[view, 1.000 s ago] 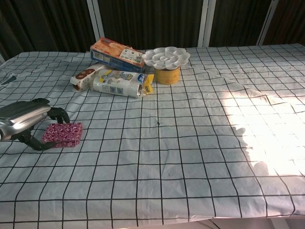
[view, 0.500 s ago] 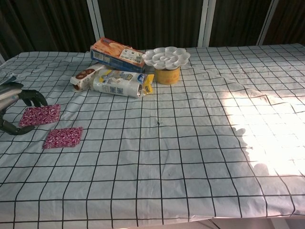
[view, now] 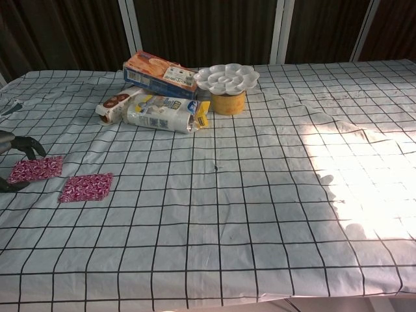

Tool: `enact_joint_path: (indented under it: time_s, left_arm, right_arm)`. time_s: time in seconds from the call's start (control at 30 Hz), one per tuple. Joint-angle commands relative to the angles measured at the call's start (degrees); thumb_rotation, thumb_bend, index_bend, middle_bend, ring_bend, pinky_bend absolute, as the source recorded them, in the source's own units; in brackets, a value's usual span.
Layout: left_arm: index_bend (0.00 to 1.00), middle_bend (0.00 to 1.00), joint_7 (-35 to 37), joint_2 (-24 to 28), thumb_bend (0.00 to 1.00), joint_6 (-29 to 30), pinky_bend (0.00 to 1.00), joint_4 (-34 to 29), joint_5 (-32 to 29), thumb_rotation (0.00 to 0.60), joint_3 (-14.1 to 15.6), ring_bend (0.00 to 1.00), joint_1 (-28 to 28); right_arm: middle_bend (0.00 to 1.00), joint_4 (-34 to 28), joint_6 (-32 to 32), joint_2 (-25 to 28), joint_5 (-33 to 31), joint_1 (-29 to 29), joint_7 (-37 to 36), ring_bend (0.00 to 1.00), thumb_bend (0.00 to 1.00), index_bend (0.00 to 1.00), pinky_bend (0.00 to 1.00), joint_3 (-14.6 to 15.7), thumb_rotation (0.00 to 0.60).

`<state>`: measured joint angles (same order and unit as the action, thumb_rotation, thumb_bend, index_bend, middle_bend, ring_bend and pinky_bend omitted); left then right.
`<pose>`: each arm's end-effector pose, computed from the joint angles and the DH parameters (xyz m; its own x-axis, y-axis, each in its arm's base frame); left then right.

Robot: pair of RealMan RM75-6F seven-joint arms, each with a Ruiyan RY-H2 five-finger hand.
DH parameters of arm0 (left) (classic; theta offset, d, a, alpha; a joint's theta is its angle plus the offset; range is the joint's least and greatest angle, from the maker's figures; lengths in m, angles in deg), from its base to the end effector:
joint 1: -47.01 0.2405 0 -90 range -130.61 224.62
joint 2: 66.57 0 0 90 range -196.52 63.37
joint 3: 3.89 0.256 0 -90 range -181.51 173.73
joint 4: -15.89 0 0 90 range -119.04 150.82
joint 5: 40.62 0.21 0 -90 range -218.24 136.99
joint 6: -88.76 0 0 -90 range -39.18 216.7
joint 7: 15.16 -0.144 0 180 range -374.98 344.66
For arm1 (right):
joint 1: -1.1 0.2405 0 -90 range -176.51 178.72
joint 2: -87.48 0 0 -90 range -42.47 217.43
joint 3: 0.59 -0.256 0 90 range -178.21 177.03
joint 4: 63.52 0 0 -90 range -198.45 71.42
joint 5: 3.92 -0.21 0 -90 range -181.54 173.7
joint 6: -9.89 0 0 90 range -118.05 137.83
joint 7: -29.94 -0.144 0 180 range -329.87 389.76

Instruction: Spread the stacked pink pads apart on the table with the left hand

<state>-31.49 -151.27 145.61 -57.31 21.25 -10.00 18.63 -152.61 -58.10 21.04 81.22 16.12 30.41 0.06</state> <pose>-0.3017 0.3146 0.0307 0.5137 0.3023 0.8030 0.8486 -0.0410 -0.5274 -0.3091 -0.2176 0.1059 0.4482 -0.2779 0.8496 -0.8938 -0.1556 0.4206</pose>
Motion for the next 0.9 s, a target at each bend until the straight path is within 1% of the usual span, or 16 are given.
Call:
enact_joint_path:
  time_s: [0.03, 0.1, 0.23, 0.27, 0.37, 0.47, 0.53, 0.63, 0.73, 0.9]
  left_arm:
    - [0.08, 0.18, -1.4, 0.5, 0.34, -0.8, 0.00, -1.1, -1.2, 0.600, -0.1, 0.07, -0.3]
    - [0.05, 0.16, -1.8, 1.0, 0.33, -0.7, 0.00, -2.0, -1.4, 0.600, -0.2, 0.06, -0.3]
    - [0.05, 0.15, -2.1, 2.6, 0.32, 0.6, 0.00, -5.2, -0.6, 0.600, -0.2, 0.05, 0.0]
    - [0.06, 0.17, -1.8, 3.2, 0.32, 1.5, 0.00, -6.7, 0.2, 0.600, -0.2, 0.06, 0.2]
    - [0.09, 0.27, 0.3, 4.5, 0.32, 3.4, 0.00, -10.5, 3.8, 0.600, 0.0, 0.08, 0.6]
    - [0.10, 0.28, 1.4, 5.0, 0.32, 3.8, 0.00, -13.2, 7.3, 0.600, 1.0, 0.09, 0.5]
    - [0.10, 0.28, 0.3, 4.7, 0.32, 3.8, 0.00, -14.0, 8.5, 0.600, 1.7, 0.09, 0.2]
    - [0.10, 0.26, -2.2, 3.4, 0.32, 3.1, 0.00, -14.5, 8.7, 0.600, 2.3, 0.08, -0.6]
    - [0.09, 0.20, -5.2, 1.2, 0.32, 2.7, 0.00, -13.4, 7.8, 0.600, 2.3, 0.05, -1.4]
    - [0.09, 0.19, -8.8, -1.9, 0.32, 1.6, 0.00, -11.6, 5.7, 0.600, 2.2, 0.04, -2.4]
  right_arm:
    - [0.00, 0.0, -0.1, 0.1, 0.2, 0.0, -0.3, 0.00, 0.19, 0.00, 0.00, 0.1, 0.600]
    - [0.00, 0.0, -0.2, 0.2, 0.3, -0.1, -0.4, 0.00, 0.19, 0.00, 0.00, 0.1, 0.600]
    - [0.00, 0.0, -0.6, 0.4, 0.5, -0.2, -0.7, 0.00, 0.19, 0.00, 0.00, 0.2, 0.600]
    - [0.00, 0.0, -0.7, 0.4, 0.5, -0.3, -0.6, 0.00, 0.19, 0.00, 0.00, 0.2, 0.600]
    - [0.00, -0.1, -0.9, 0.5, 0.7, -0.4, -0.7, 0.00, 0.19, 0.00, 0.00, 0.2, 0.600]
    - [0.00, -0.1, -1.0, 0.5, 0.8, -0.4, -0.8, 0.00, 0.19, 0.00, 0.00, 0.2, 0.600]
    - [0.00, -0.1, -0.9, 0.5, 0.7, -0.4, -0.9, 0.00, 0.19, 0.00, 0.00, 0.2, 0.600]
    - [0.00, -0.1, -0.7, 0.6, 0.7, -0.4, -0.9, 0.00, 0.19, 0.00, 0.00, 0.3, 0.600]
    - [0.00, -0.3, -0.7, 0.7, 0.8, -0.4, -0.9, 0.00, 0.19, 0.00, 0.00, 0.4, 0.600]
    - [0.00, -0.3, -0.7, 1.0, 0.7, -0.5, -1.3, 0.00, 0.19, 0.00, 0.00, 0.4, 0.600]
